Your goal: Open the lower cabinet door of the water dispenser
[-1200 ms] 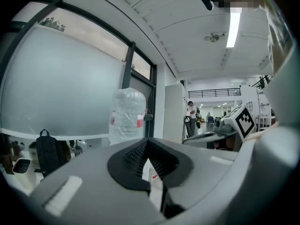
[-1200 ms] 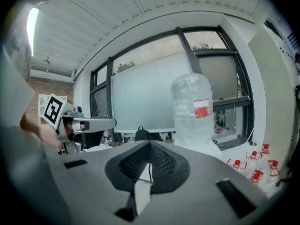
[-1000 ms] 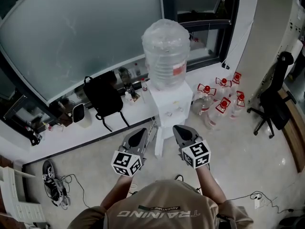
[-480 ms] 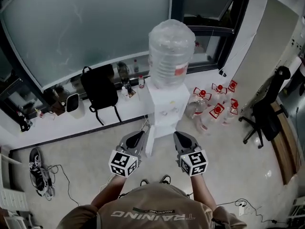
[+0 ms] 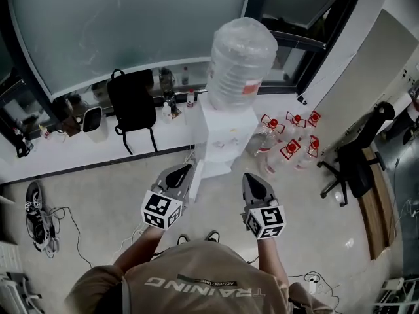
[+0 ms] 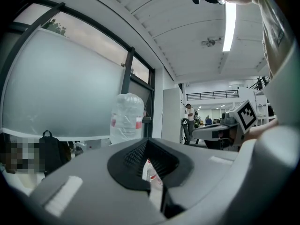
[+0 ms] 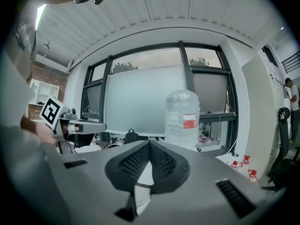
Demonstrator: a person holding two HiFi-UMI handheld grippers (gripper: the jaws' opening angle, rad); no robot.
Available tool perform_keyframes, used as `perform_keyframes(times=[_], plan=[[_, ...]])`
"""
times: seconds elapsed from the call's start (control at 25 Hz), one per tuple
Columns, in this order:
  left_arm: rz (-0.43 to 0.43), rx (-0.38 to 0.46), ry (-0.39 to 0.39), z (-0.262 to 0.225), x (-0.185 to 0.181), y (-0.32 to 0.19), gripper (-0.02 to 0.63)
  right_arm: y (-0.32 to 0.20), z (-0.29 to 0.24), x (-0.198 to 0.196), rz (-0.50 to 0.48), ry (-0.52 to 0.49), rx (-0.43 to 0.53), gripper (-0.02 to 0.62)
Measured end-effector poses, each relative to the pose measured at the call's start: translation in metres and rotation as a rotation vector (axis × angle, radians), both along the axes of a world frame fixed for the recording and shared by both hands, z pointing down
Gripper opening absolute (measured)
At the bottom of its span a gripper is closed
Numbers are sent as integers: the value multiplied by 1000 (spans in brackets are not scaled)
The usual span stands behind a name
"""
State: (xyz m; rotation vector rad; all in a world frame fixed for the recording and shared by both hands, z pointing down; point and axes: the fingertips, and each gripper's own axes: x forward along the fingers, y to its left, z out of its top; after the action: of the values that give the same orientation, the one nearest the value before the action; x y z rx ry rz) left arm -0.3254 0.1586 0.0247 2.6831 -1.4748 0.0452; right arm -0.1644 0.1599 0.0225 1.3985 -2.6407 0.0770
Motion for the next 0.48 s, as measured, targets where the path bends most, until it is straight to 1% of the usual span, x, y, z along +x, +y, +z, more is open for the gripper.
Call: perform_keyframes(times=[0.12, 0.24, 0.36, 0.48], plan=[[10, -5, -10, 0, 2, 1, 3, 5, 3, 4, 15, -10, -7, 8], [21, 15, -26, -9, 6, -5, 3, 2, 5, 6, 24, -20, 0, 9], [28, 31, -29, -13, 11, -4, 3, 3, 9, 9, 19, -24, -9, 8], [36, 27, -31, -7, 16, 2, 3, 5, 13, 12, 9, -23, -22, 8]])
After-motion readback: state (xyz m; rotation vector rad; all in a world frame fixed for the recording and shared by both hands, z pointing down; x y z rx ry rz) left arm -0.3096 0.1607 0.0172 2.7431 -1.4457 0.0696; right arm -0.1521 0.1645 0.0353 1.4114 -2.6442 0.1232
